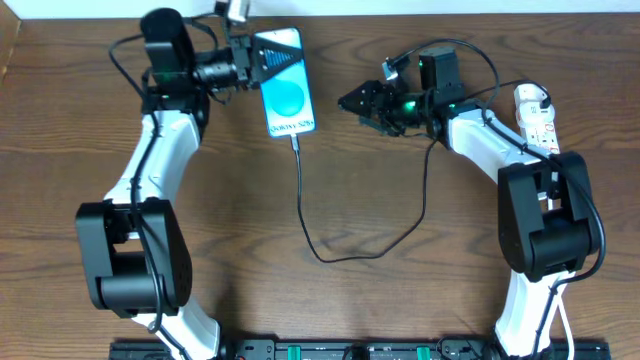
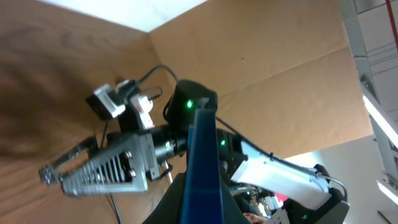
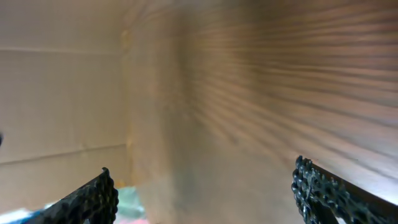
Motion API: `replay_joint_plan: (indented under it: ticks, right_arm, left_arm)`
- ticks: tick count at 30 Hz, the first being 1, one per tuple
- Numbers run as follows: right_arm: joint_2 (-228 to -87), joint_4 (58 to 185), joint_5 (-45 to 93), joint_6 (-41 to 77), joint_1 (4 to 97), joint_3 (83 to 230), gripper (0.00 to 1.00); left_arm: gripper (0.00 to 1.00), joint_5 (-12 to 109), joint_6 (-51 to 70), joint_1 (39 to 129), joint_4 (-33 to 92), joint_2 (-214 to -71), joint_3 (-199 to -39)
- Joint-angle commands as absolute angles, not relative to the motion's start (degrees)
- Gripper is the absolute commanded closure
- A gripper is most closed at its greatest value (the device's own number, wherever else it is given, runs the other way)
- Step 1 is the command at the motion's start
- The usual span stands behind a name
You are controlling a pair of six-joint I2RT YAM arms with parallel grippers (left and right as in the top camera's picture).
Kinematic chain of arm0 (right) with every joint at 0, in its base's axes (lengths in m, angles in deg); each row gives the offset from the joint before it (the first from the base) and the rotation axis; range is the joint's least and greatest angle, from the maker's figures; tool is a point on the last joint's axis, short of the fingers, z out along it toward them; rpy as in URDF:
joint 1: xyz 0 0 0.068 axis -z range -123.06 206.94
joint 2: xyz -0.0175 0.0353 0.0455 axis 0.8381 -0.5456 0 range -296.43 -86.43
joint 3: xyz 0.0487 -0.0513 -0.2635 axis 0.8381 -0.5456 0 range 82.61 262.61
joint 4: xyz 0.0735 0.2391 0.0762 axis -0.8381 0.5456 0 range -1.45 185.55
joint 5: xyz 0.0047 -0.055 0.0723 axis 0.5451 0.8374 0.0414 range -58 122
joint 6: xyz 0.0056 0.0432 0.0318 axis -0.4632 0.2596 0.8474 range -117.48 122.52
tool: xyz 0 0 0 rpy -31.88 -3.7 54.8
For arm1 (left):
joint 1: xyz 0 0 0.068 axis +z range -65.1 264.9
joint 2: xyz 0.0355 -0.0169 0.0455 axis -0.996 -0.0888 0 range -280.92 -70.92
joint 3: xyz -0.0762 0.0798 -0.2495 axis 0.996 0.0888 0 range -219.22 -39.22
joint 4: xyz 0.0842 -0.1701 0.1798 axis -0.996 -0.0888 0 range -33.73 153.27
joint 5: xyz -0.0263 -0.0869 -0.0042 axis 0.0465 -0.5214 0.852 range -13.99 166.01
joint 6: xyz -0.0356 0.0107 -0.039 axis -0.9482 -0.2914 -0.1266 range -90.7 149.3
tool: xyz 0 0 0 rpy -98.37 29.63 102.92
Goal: Plug charger to phone and switch on socket
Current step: 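Open the right gripper and retract it to the right, then lower the phone with the left gripper toward the table center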
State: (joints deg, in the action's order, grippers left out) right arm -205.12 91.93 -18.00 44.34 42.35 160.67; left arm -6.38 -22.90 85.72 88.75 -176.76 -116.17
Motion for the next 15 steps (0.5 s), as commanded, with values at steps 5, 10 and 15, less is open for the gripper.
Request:
replay_joint_plan:
  ticks: [5, 10, 15]
  right_arm:
    - [-205.06, 100.17, -6.35, 41.0, 45.69, 161.19, 0.09]
    - [-204.75, 102.55, -1.83, 41.1, 47.07, 161.22, 0.01]
    - [-203.88, 104.87, 0.6, 41.83, 48.18, 161.19, 0.01]
  left_arm:
    - [0.93, -0.13, -19.15, 82.29, 88.96, -175.74, -108.67]
    - [0.93, 5.16, -16.76, 79.87, 88.94, -176.11, -103.75]
    - [0.93, 8.39, -11.45, 76.85, 85.38, -177.62, -100.63]
